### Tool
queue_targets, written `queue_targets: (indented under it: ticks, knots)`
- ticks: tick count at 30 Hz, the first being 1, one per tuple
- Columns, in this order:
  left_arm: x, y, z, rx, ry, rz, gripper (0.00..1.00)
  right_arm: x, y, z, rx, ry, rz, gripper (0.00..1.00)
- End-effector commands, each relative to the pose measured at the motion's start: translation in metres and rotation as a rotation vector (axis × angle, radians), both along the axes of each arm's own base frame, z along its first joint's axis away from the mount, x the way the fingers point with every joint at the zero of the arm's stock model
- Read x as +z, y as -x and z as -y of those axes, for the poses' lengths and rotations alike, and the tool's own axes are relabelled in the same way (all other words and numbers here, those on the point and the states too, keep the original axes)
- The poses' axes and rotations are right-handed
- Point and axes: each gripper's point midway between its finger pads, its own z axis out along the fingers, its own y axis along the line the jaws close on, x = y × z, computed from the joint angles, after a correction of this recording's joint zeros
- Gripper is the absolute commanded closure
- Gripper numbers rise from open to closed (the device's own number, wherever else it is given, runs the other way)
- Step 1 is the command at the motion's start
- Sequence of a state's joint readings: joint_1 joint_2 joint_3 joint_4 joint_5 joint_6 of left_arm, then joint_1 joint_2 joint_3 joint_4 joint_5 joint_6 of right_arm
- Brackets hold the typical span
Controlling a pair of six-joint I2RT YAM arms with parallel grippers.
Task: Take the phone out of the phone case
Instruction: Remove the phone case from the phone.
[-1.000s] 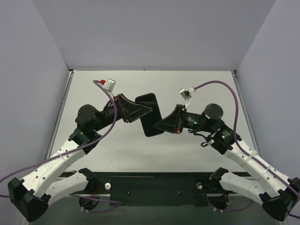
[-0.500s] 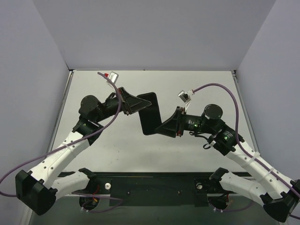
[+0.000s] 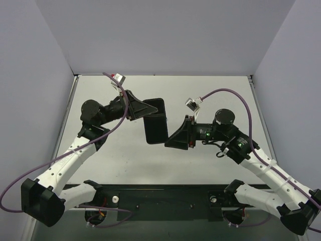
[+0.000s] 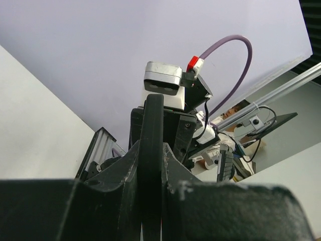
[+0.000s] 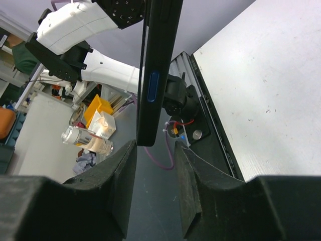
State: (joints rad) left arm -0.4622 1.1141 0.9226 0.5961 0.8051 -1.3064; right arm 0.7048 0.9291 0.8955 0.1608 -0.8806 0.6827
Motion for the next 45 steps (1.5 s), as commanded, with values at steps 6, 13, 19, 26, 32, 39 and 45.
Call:
queue_targets:
  ticks: [6, 13, 19, 26, 32, 39, 45]
  knots:
    - [0.037, 0.023, -0.009, -0.033, 0.075, 0.128, 1.0, 0.041, 0.006, -0.011, 0.071, -0.107, 0.092, 0.77]
    - [0.053, 0.04, -0.013, -0.105, 0.101, 0.105, 1.0, 0.011, 0.026, -0.013, 0.172, 0.03, 0.256, 1.0]
    - [0.078, 0.082, -0.03, -0.259, 0.218, 0.102, 1.0, -0.014, 0.008, -0.016, 0.153, 0.147, 0.393, 1.0]
    - [0.087, 0.117, -0.042, -0.36, 0.284, 0.121, 1.0, -0.036, -0.016, -0.022, 0.121, 0.274, 0.503, 1.0]
    - [0.075, 0.131, -0.025, -0.431, 0.268, 0.106, 1.0, -0.032, -0.015, -0.031, 0.17, 0.334, 0.575, 1.0]
    - [0.055, 0.136, -0.002, -0.5, 0.236, 0.047, 1.0, -0.017, -0.024, -0.034, 0.124, 0.387, 0.653, 1.0]
    - [0.062, 0.127, -0.001, -0.423, 0.251, 0.06, 1.0, -0.012, -0.07, -0.023, -0.273, 0.346, 0.557, 1.0]
